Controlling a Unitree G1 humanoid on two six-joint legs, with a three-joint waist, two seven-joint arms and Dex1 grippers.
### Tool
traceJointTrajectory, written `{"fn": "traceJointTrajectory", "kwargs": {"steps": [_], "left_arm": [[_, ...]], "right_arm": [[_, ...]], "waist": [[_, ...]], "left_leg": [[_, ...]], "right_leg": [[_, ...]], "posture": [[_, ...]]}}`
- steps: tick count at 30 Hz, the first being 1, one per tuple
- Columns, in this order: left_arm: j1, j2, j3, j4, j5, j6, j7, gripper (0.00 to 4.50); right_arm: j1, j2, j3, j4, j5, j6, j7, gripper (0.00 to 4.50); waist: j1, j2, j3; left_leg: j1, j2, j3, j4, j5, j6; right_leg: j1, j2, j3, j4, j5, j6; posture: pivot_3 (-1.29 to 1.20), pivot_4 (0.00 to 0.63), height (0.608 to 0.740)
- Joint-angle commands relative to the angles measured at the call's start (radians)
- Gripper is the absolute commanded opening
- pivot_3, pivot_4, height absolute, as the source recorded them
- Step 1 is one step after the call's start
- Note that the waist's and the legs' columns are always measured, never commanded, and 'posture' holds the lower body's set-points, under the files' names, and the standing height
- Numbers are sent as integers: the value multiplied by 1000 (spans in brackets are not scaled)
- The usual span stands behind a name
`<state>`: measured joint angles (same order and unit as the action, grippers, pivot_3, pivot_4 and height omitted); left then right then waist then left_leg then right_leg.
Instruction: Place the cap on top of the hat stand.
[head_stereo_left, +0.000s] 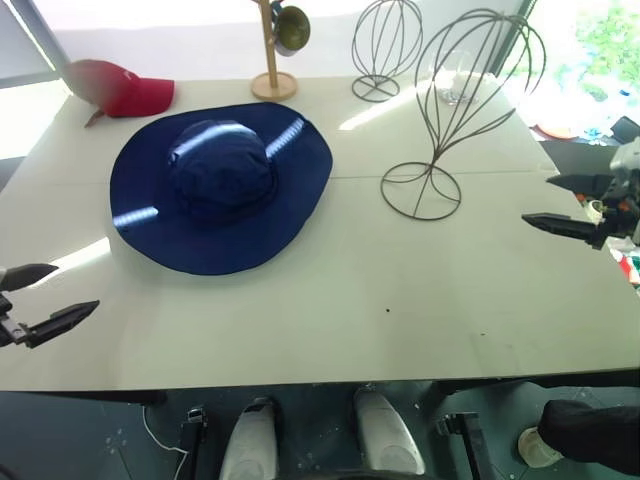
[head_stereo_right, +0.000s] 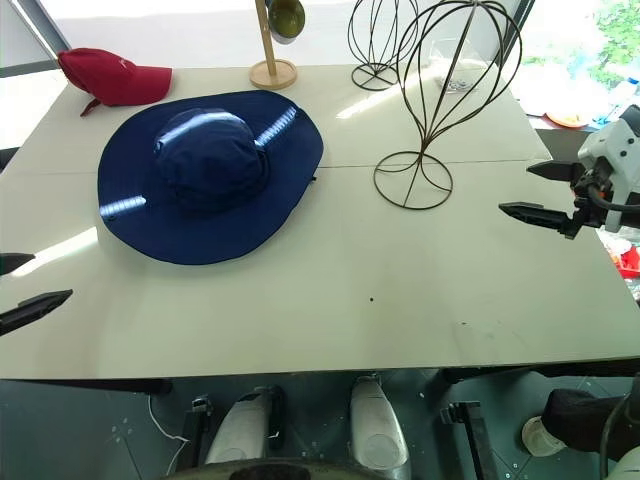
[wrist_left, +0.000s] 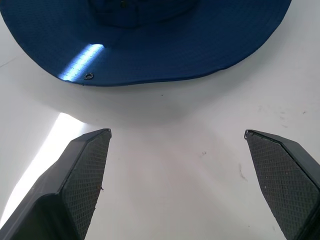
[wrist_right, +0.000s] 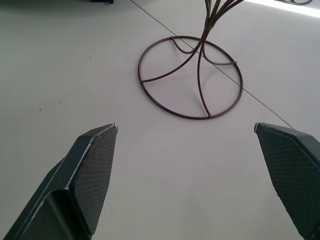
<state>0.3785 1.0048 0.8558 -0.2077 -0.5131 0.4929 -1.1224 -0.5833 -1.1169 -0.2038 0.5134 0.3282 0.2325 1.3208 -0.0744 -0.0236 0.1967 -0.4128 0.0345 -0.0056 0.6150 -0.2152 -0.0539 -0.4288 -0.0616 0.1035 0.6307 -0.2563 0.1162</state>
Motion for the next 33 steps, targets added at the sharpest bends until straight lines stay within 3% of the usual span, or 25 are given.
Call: {"fn": "traceJointTrajectory", "kwargs": {"steps": [1, 7, 14, 25, 33], "left_arm": [[-14, 9, 36, -3, 6, -32, -16, 4500], [-51, 16, 9, 6, 22, -28, 0, 4500], [-206, 49, -121, -5, 93, -133, 54, 4500], [-333, 90, -475, 92, 437, -711, 72, 4500], [-462, 73, -682, 254, 593, -993, 125, 4500]], "right_arm": [[2, -17, -34, -9, 7, -23, 5, 4493], [9, -16, -42, -5, 10, -31, -1, 4493], [-56, -33, -25, -60, 32, 35, 38, 4493], [106, -77, -145, -717, 310, 362, 54, 4493], [114, -78, -175, -932, 447, 499, -44, 4493]], "waist": [[0, 0, 0], [1, 0, 0], [2, 0, 0], [6, 1, 0], [5, 0, 0]], "left_leg": [[0, 0, 0, 0, 0, 0], [0, 0, 0, 0, 0, 0], [2, 0, 0, 1, 0, 0], [2, 1, 0, 0, 0, 0], [2, 1, 0, 6, 0, 0]], "right_leg": [[0, 0, 0, 0, 0, 0], [0, 0, 0, 1, 0, 0], [2, 0, 0, 2, 0, 1], [2, 1, 0, 2, 1, 3], [4, 1, 0, 2, 3, 3]], "posture": [[0, 150, 739], [0, 150, 739], [0, 150, 739], [0, 150, 739], [0, 150, 739]]}}
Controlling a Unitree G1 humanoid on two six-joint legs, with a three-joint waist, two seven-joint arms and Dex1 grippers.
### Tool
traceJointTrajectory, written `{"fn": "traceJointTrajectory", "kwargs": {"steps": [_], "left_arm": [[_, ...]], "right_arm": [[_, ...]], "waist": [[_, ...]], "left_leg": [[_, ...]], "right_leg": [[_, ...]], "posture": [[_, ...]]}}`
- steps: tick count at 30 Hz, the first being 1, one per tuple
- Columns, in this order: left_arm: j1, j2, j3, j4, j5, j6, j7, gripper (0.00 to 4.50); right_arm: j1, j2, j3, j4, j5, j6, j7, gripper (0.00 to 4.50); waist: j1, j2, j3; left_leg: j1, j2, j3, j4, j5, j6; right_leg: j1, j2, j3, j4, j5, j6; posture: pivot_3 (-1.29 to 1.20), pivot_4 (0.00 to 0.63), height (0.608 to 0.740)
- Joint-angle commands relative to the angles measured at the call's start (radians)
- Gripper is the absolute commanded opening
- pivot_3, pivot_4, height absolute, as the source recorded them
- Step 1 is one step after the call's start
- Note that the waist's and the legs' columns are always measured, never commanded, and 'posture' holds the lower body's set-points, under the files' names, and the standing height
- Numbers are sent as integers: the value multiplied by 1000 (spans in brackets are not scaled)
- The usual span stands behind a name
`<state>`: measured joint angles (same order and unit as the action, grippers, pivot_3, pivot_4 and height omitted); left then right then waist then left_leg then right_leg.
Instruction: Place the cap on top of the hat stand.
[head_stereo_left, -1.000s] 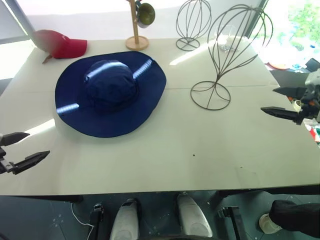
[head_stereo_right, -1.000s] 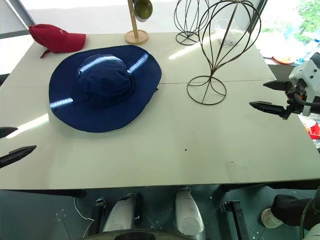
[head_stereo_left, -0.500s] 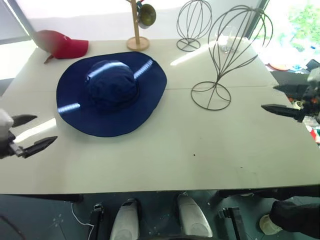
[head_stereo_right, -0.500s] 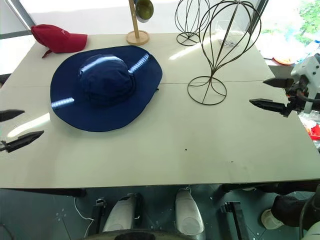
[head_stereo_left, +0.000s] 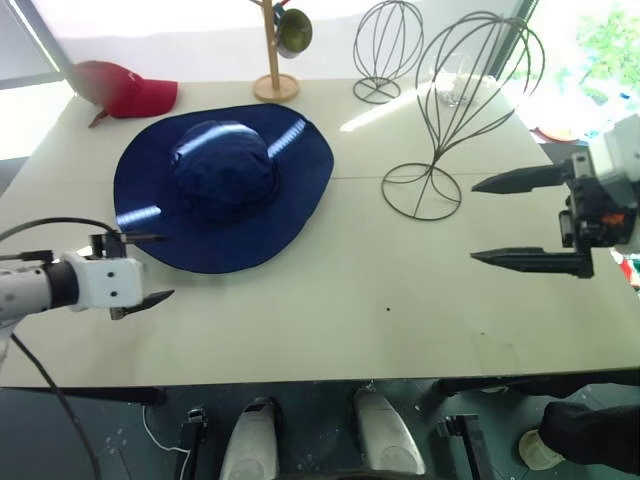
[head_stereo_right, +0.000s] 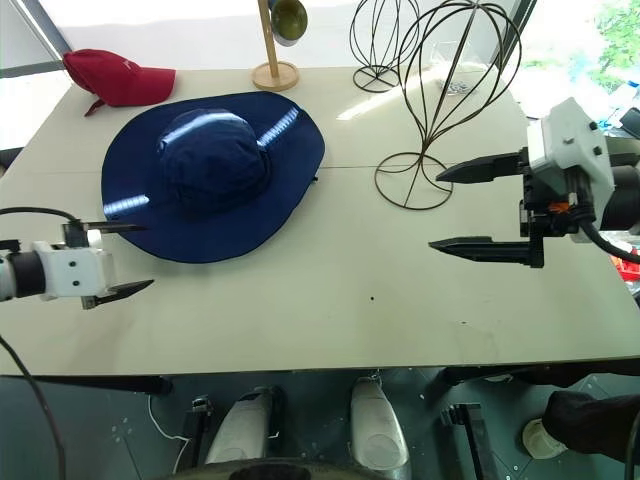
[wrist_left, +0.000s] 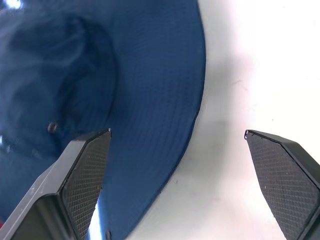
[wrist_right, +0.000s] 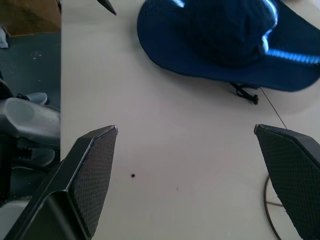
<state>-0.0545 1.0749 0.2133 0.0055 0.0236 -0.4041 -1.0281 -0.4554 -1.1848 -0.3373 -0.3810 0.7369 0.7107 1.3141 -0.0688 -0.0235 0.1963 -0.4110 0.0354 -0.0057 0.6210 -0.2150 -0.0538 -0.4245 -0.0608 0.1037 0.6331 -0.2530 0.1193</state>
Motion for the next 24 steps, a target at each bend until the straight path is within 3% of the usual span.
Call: {"fn": "traceJointTrajectory", "kwargs": {"steps": [1, 6, 13, 19, 24], "left_arm": [[-43, 3, -65, 67, 89, -131, 48, 4500], [-124, -51, -175, 194, 235, -220, 169, 4500], [-259, -172, -246, 320, 432, -287, 469, 4500], [-358, -239, -340, 423, 650, -249, 711, 4500], [-447, -287, -407, 520, 727, -180, 819, 4500]], "right_arm": [[-11, -9, -43, -45, 42, 23, -49, 4493], [4, -5, -62, -77, 63, 41, -109, 4493], [48, -7, -118, -115, 91, 54, -153, 4493], [16, -20, -106, -79, 80, 36, -171, 4493], [1, -19, -84, -80, 84, 33, -179, 4493]], "waist": [[0, 0, 0], [2, 0, 0], [27, 0, -1], [35, 0, -2], [40, 0, -3]], "left_leg": [[0, 0, 0, 0, 0, 0], [-1, 0, 0, 0, 0, 0], [-1, 0, 0, 7, 0, 0], [-1, -1, 0, 10, 0, 0], [0, -1, -1, 10, 0, 0]], "right_leg": [[0, 0, 0, 0, 0, 0], [0, 0, 0, 0, 1, 1], [3, 0, 0, 1, 5, 8], [5, 0, 0, 1, 5, 8], [6, 0, 0, 1, 7, 11]], "posture": [[0, 150, 739], [0, 150, 739], [0, 150, 739], [0, 150, 739], [0, 150, 739]]}}
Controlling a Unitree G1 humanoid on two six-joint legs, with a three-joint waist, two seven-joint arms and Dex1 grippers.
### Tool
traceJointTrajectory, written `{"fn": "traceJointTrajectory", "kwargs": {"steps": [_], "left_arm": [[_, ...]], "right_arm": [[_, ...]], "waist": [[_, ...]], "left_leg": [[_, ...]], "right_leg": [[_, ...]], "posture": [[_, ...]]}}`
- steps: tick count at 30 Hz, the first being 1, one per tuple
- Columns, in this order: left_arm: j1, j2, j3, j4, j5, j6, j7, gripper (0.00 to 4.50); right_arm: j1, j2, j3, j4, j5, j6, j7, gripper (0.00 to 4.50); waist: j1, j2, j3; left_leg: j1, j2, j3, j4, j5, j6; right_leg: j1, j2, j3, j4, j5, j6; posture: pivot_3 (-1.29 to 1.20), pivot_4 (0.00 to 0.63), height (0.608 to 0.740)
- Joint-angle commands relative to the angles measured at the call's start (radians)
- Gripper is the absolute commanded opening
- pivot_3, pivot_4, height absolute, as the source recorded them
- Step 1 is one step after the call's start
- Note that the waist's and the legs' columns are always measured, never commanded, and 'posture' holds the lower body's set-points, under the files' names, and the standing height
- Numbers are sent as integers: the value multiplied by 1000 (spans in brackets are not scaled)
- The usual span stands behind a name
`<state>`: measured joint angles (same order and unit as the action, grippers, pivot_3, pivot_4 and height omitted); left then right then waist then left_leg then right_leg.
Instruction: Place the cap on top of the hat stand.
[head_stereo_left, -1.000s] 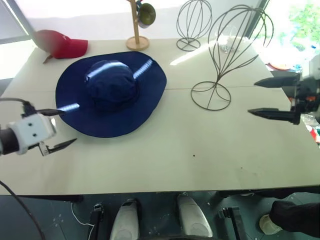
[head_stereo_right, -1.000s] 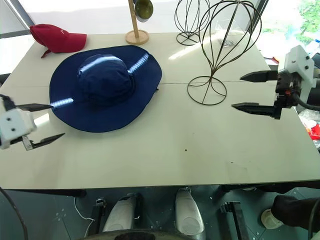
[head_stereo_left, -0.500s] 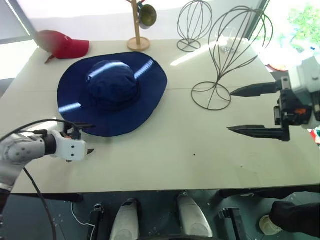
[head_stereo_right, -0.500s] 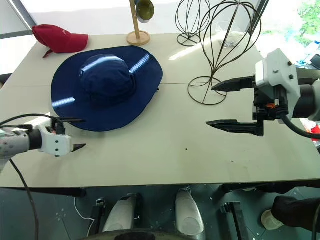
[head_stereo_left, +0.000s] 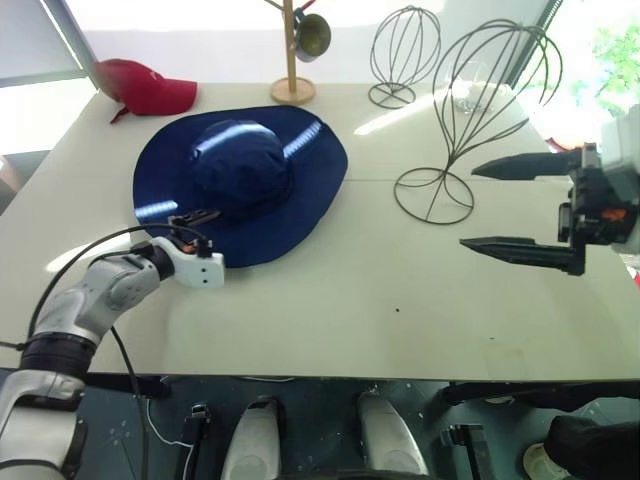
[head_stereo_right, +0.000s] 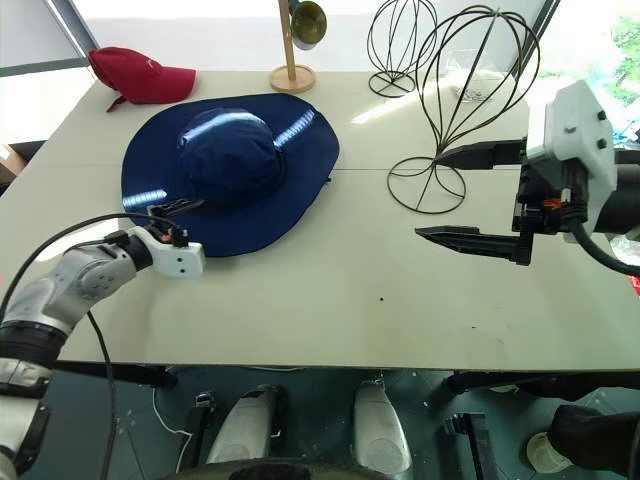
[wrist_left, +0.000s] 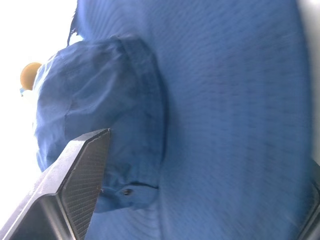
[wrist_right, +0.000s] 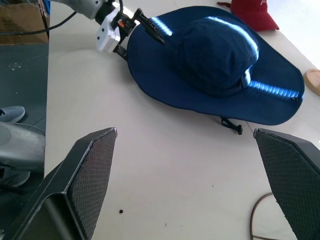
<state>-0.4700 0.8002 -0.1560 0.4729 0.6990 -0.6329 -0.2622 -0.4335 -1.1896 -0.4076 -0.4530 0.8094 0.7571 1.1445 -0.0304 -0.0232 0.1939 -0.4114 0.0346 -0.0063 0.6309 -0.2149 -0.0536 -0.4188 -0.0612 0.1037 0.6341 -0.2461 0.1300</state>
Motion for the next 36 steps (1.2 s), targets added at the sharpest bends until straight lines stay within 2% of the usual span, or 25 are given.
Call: {"fn": "traceJointTrajectory", "kwargs": {"steps": [1, 2, 5, 12, 18, 20, 25, 31, 36], "left_arm": [[-45, -18, -48, 67, 57, 55, 66, 4500], [-56, -24, -58, 77, 58, 58, 73, 4500], [-76, -33, -74, 88, 35, 55, 77, 3609], [-89, -55, -48, 44, -78, 100, -12, 186], [-137, -96, 8, -48, -247, 259, -167, 83], [-195, -143, 48, -119, -382, 400, -272, 83], [-404, -225, 97, -235, -558, 671, -407, 83], [-712, -344, 117, -194, -681, 925, -437, 83], [-911, -433, 102, -36, -699, 879, -416, 83]], "right_arm": [[-23, -13, -11, -7, 12, -13, -11, 4493], [-23, -13, -9, -8, 12, -12, -10, 4493], [-24, -13, -7, -9, 13, -11, -13, 4500], [-16, -15, -14, -9, 5, -9, -30, 4500], [-16, -28, -58, 16, 30, 47, -61, 4500], [-1, -34, -103, 32, 6, 40, -66, 4500], [36, -59, -232, 67, 1, 67, -57, 4500], [22, -74, -356, 165, 2, 109, -97, 4500], [39, -79, -439, 192, -15, 126, -122, 4500]], "waist": [[3, 0, 0], [6, 0, 0], [12, 0, 0], [17, 0, 0], [17, -1, 0], [17, -1, 0], [20, -1, 0], [15, -1, 0], [7, 0, 0]], "left_leg": [[0, 0, 0, 0, 0, 0], [0, 0, 0, 0, 0, 0], [0, 0, 0, 0, 0, 0], [0, 0, 0, 0, 0, 0], [-1, 0, 0, 0, 0, 0], [-1, 0, 0, 0, 0, 0], [-11, -1, -4, 4, 0, 0], [-15, -1, -5, 8, 0, 1], [-14, -1, -5, 8, -1, 1]], "right_leg": [[0, 0, 0, 0, 0, 0], [0, 0, 0, 0, 0, 0], [0, 0, 0, 0, 0, 0], [0, 0, 0, 0, 0, 0], [0, 0, 0, 0, 0, 0], [0, 0, 0, 0, 0, 0], [-5, 2, -1, -1, 2, 4], [-7, 2, -1, -1, 4, 8], [-7, 2, -1, -2, 4, 8]], "posture": [[0, 150, 739], [0, 150, 739], [0, 150, 739], [0, 150, 739], [0, 150, 739], [0, 150, 739], [0, 150, 739], [0, 150, 739], [0, 150, 739]]}}
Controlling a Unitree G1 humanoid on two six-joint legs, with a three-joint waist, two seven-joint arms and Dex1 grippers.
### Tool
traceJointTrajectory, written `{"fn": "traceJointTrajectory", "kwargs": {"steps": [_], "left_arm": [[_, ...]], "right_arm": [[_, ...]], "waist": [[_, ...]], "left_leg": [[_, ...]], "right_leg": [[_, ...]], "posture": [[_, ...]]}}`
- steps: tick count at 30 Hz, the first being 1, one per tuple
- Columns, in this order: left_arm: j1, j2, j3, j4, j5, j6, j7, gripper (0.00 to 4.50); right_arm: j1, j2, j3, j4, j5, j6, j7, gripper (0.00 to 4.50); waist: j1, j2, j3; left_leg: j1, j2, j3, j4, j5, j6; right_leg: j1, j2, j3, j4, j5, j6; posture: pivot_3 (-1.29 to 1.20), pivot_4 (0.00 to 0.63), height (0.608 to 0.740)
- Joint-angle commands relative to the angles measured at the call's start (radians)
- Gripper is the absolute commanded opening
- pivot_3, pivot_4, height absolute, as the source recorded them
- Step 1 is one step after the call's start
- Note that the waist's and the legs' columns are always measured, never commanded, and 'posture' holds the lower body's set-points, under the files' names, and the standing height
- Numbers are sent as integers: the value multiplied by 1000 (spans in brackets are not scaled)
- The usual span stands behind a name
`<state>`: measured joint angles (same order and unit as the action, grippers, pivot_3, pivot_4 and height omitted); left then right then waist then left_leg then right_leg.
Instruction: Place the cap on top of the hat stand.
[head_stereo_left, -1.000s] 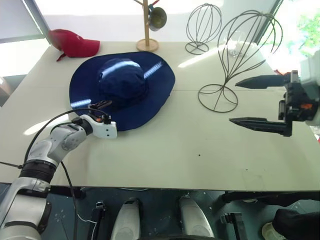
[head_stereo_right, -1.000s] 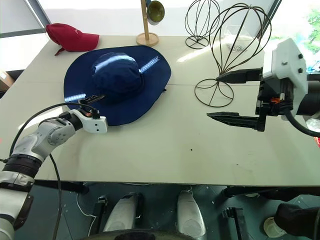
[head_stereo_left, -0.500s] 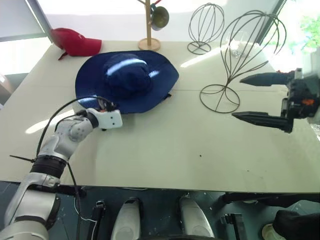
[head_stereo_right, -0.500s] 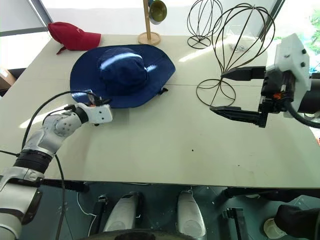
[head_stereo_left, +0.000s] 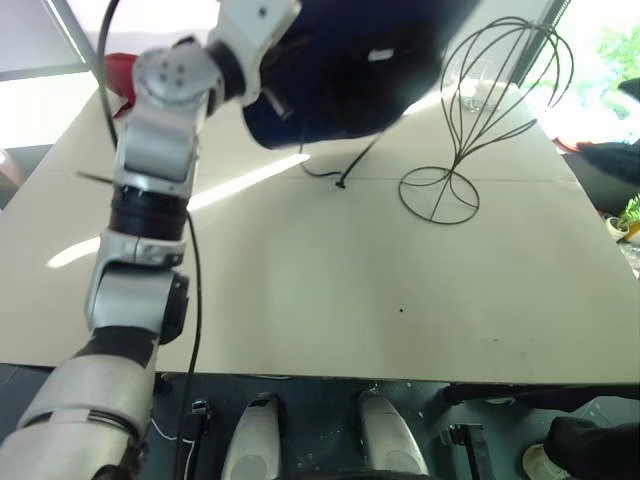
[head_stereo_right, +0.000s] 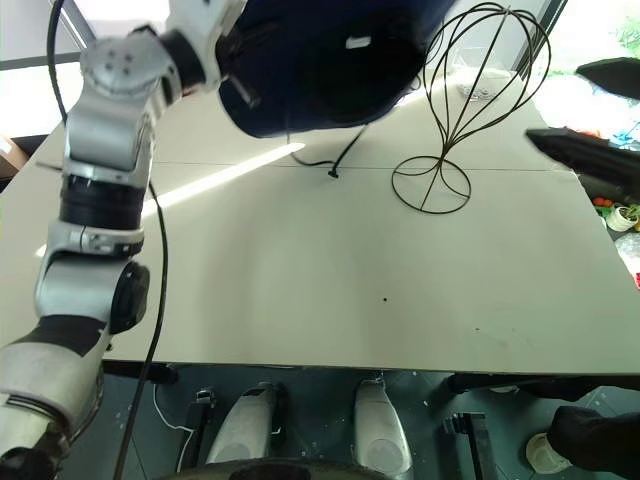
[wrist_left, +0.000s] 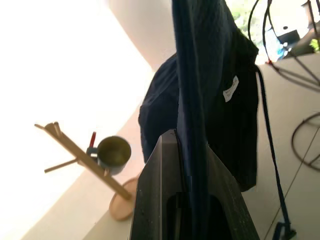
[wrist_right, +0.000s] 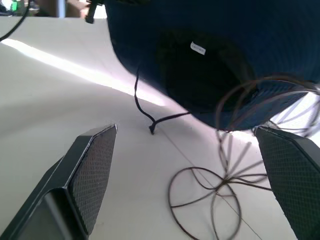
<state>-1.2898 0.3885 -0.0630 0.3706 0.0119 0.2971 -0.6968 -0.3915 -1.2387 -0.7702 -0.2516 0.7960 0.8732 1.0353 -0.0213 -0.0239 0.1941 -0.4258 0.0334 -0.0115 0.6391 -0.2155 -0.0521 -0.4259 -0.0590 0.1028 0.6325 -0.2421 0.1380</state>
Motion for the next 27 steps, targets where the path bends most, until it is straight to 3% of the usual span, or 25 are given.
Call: {"fn": "traceJointTrajectory", "kwargs": {"steps": [1, 7, 14, 27], "left_arm": [[-133, -43, 4, 119, -7, -89, 31, 83], [-314, -126, -2, 414, 23, -233, 96, 83], [-423, -135, -36, 762, 126, -369, 259, 83], [-544, -200, 24, 928, 116, -383, 362, 83]], "right_arm": [[3, -31, -96, -16, -2, 19, -16, 4500], [74, -23, -202, -54, -25, 58, -17, 4500], [119, -8, -300, -121, -15, 114, -38, 4500], [143, -10, -344, -136, -18, 121, -49, 4500]], "waist": [[-2, 1, 0], [3, 0, 0], [-1, 0, 0], [7, -2, 2]], "left_leg": [[0, 0, 0, 0, 0, 0], [-1, 0, -1, 0, 0, 0], [0, 0, -1, -1, 0, 1], [-3, -1, -1, -2, -1, 0]], "right_leg": [[0, 0, 0, 0, 0, 0], [0, 1, 0, -1, 0, 0], [0, 1, 1, -2, -1, 0], [-2, 0, 1, -3, -1, 1]], "posture": [[0, 150, 739], [0, 150, 739], [0, 150, 739], [0, 150, 739]]}}
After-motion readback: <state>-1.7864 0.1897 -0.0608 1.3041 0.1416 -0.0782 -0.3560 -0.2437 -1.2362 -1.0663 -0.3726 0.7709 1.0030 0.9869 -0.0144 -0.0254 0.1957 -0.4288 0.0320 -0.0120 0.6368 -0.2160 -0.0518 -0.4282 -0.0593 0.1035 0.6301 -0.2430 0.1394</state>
